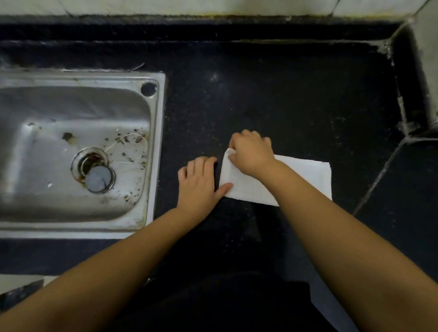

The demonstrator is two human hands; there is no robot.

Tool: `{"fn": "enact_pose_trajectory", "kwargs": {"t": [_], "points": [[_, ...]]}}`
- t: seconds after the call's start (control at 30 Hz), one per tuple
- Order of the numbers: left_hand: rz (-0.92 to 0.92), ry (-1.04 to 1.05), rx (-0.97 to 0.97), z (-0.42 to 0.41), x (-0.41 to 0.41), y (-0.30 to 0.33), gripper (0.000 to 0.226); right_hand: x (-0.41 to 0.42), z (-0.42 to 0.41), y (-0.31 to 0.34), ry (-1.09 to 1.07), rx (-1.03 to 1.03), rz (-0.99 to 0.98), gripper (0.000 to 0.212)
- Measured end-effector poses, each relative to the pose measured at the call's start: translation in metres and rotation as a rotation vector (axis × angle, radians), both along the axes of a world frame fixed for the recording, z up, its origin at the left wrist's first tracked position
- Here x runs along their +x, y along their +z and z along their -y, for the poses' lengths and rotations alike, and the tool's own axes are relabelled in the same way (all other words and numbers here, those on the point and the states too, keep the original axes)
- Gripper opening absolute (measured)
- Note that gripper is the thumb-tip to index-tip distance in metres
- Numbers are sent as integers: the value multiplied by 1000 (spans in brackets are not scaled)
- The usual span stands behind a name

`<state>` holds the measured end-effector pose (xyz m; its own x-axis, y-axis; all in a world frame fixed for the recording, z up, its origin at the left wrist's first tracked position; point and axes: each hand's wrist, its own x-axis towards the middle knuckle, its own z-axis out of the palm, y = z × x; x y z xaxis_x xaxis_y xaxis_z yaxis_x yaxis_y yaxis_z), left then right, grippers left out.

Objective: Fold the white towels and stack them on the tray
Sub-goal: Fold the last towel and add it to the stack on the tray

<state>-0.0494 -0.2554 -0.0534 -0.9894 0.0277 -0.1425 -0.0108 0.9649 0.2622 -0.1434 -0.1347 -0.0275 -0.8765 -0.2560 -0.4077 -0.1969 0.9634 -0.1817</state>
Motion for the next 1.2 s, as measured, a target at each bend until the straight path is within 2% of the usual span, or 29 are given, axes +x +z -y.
{"fn": "enact_pose_trajectory", "kwargs": {"t": [0.07,0.13,0.23,0.33,0.4,0.5,0.6,0.7,0.77,0.83,0.97,1.07,1.2], "points": [[61,13,44,-1,-2,1,63,-4,-5,6,-31,-69,73,30],[106,3,153,-3,-11,5,48,-6,-19,21,-127,-295,132,23],[165,12,478,-11,-40,33,18,-13,-52,54,-238,-618,49,13],[31,-31,655,-23,-79,82,29,-19,-87,100,-352,-859,-65,8],[-105,-132,691,-31,-98,120,18,-19,-106,134,-389,-963,-158,9],[-255,-299,689,-39,-105,162,21,-6,-122,169,-375,-1096,-246,13],[-304,-398,692,-37,-87,168,23,17,-125,168,-357,-1079,-253,19],[-264,-413,681,-28,-58,132,24,50,-128,136,-375,-1069,-149,26],[-112,-424,649,-22,-34,101,27,79,-129,104,-403,-1008,-37,24],[106,-439,577,-16,-11,76,20,111,-131,70,-433,-924,92,21],[457,-438,471,-6,14,49,18,154,-128,30,-475,-840,311,20],[502,-403,497,-5,5,47,12,148,-129,31,-506,-832,321,16],[438,-261,599,-17,-34,57,5,107,-136,41,-569,-876,203,6]]}}
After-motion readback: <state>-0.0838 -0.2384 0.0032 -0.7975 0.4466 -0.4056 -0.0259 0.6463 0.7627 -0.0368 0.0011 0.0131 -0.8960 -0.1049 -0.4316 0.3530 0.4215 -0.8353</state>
